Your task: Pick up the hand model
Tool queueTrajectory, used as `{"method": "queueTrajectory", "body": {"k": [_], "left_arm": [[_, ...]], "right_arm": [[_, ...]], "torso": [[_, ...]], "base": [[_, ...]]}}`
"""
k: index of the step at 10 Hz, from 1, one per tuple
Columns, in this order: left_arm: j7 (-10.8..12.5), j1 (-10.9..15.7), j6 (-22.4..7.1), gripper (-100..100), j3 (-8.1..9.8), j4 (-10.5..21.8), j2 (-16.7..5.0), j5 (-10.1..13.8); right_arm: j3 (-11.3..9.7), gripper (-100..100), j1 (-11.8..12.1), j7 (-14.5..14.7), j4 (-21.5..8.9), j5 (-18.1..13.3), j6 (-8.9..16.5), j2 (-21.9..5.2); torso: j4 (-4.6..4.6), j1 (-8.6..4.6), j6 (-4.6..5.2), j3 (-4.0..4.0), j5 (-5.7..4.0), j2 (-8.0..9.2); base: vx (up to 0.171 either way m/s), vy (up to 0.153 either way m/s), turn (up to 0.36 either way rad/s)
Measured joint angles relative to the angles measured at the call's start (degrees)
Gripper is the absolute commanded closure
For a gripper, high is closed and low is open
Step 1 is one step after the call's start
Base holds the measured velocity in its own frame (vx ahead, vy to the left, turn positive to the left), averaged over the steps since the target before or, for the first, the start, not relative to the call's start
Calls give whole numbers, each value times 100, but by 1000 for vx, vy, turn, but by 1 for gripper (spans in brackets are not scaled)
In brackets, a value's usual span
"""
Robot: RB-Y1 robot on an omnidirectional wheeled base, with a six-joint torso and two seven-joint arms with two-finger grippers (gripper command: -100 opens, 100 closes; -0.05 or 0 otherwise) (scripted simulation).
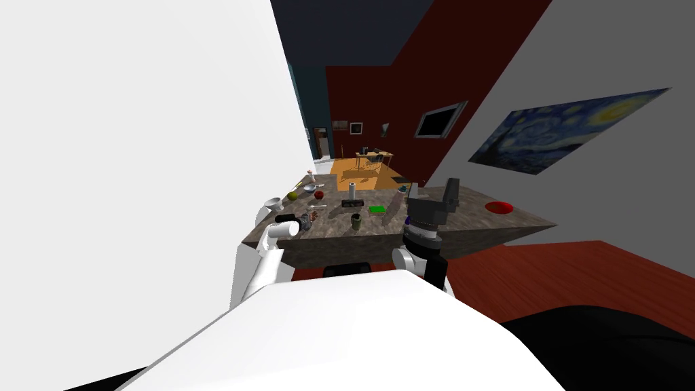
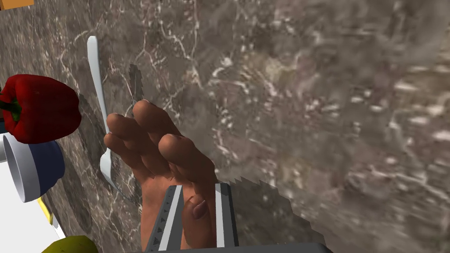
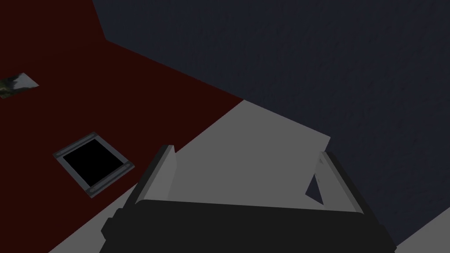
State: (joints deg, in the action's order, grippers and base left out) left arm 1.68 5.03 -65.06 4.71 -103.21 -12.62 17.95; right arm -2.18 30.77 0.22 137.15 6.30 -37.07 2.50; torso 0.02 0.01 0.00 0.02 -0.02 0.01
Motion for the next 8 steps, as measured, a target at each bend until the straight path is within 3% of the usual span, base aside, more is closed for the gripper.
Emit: {"method": "queueTrajectory", "body": {"k": [2,3,4,8], "left_arm": [[-1,4,5,100,0,-3,-1,0],[-1,4,5,0,0,-2,0,0],[-1,3,4,100,0,-2,0,0],[595,92,-81,100,-302,-92,-142,-263]], "right_arm": [[0,0,0,0,0,0,0,0],[0,0,0,0,0,0,0,0],[0,0,0,0,0,0,0,0],[1,0,-1,0,0,0,0,-1]], "torso": [[-2,2,-2,1,2,3],[-1,2,-2,2,1,4],[0,2,-2,2,1,5],[9,29,-4,21,4,36]], "base": [[0,0,0],[0,0,0],[-29,32,-143],[-64,75,-105]]}}
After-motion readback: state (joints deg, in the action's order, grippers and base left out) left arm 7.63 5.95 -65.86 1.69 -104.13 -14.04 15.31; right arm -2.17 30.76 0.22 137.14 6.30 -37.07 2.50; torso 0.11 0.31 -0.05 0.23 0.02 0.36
